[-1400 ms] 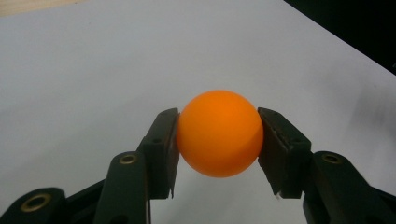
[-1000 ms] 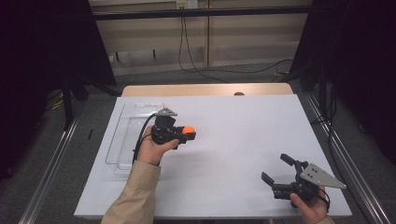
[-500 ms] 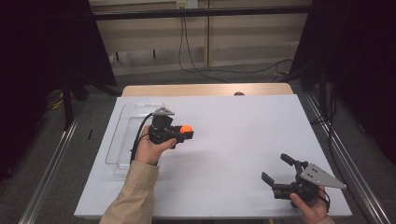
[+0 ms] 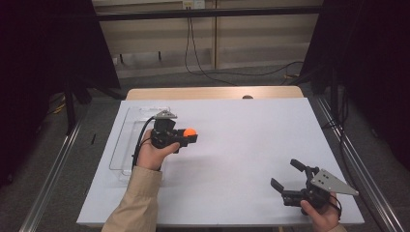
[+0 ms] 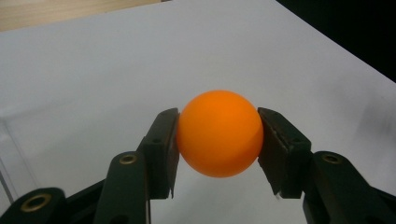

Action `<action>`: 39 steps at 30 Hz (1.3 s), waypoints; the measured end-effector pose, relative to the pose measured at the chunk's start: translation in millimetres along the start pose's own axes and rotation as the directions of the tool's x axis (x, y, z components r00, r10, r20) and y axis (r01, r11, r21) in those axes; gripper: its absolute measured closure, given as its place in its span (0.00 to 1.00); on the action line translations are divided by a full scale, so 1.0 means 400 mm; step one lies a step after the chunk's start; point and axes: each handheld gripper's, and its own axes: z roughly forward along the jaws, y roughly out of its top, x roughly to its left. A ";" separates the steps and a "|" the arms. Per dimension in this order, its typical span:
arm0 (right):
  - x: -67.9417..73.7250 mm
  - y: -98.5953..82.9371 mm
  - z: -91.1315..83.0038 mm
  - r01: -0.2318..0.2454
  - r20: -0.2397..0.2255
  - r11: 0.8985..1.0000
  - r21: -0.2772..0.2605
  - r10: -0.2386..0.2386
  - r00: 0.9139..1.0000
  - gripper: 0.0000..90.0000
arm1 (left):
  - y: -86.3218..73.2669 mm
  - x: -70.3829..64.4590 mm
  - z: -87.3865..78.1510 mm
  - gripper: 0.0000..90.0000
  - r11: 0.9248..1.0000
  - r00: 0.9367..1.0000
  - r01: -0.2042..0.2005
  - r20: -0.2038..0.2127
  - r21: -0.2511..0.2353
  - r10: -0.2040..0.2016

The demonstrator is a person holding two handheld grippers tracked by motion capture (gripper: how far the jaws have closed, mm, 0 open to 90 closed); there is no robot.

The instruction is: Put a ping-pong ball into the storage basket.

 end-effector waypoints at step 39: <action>-0.002 0.001 0.004 -0.004 -0.002 1.000 -0.005 0.004 1.000 0.03 | -0.011 0.053 -0.068 0.57 0.999 0.995 0.031 -0.093 -0.035 -0.035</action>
